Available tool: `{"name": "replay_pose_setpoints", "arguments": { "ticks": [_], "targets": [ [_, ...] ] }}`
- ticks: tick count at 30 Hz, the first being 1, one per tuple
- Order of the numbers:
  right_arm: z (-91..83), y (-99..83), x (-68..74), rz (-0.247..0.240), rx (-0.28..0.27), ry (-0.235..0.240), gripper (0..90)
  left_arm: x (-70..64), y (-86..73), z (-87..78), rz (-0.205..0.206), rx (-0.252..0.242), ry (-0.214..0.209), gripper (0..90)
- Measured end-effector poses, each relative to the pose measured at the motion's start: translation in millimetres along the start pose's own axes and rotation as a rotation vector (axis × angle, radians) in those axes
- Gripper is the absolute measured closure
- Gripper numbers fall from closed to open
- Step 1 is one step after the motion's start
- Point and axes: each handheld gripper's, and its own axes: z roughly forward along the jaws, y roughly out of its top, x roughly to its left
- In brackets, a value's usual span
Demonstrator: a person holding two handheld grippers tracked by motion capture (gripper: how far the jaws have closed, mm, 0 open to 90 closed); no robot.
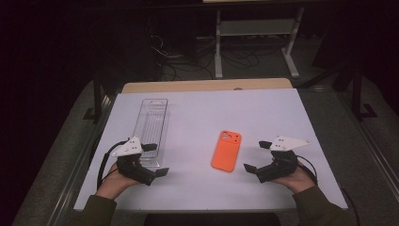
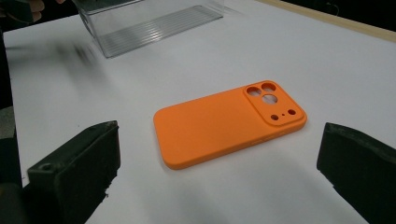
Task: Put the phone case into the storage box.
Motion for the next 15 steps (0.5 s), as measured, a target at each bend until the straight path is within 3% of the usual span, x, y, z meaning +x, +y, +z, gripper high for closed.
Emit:
{"name": "replay_pose_setpoints", "arguments": {
  "ticks": [15],
  "targets": [
    [0.8,-0.9,0.0,-0.007,0.003,-0.002,0.0,-2.4,7.3,5.4,0.001,0.006,-0.007,0.0]
  ]
}}
